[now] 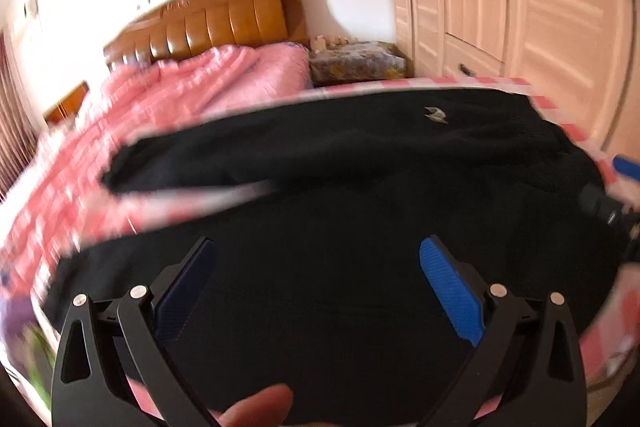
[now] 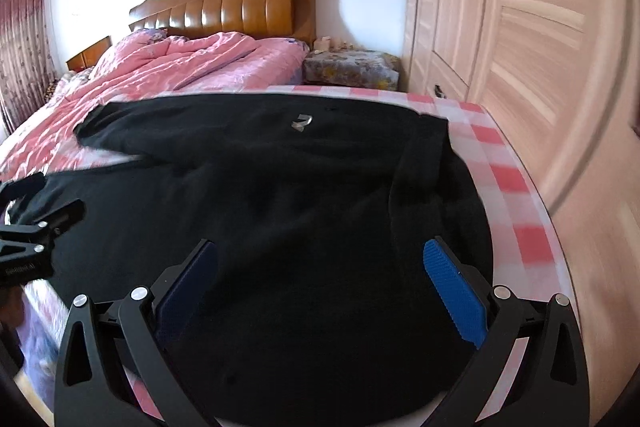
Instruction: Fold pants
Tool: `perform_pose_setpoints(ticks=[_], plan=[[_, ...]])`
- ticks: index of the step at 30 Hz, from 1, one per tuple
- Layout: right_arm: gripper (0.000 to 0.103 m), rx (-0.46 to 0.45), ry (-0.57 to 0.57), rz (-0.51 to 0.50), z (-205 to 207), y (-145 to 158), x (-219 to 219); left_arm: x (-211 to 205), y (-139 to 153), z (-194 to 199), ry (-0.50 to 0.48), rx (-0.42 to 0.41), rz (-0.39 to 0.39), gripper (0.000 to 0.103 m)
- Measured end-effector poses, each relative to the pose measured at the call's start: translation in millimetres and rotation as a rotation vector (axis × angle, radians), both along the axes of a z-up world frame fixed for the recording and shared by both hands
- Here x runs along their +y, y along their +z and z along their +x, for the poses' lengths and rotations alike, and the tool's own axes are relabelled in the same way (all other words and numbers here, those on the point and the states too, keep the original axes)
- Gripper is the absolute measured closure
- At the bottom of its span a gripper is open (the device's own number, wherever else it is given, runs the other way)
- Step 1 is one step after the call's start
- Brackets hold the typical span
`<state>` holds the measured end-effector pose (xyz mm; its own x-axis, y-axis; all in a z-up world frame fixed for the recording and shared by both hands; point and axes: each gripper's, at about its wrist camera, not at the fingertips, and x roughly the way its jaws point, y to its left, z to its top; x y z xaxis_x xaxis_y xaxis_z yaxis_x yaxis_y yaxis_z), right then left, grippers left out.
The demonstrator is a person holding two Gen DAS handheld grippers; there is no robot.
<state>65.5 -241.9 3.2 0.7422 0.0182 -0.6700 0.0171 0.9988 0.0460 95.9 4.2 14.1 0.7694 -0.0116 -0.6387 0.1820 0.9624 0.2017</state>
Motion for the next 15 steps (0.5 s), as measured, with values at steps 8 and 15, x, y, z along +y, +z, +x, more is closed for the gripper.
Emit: perform_pose_setpoints(ticks=[8,15], plan=[[0.004,0.111,0.188,0.084,175.3,2.4,-42.1,-2.0,23.1,145.7,0.032,0.074,0.079,0.001],[0.004,0.298,0.439,0.09,288.7,-38.6,-47.5,-12.7,-9.8,240.5,0.007,0.218,-0.092,0.001]])
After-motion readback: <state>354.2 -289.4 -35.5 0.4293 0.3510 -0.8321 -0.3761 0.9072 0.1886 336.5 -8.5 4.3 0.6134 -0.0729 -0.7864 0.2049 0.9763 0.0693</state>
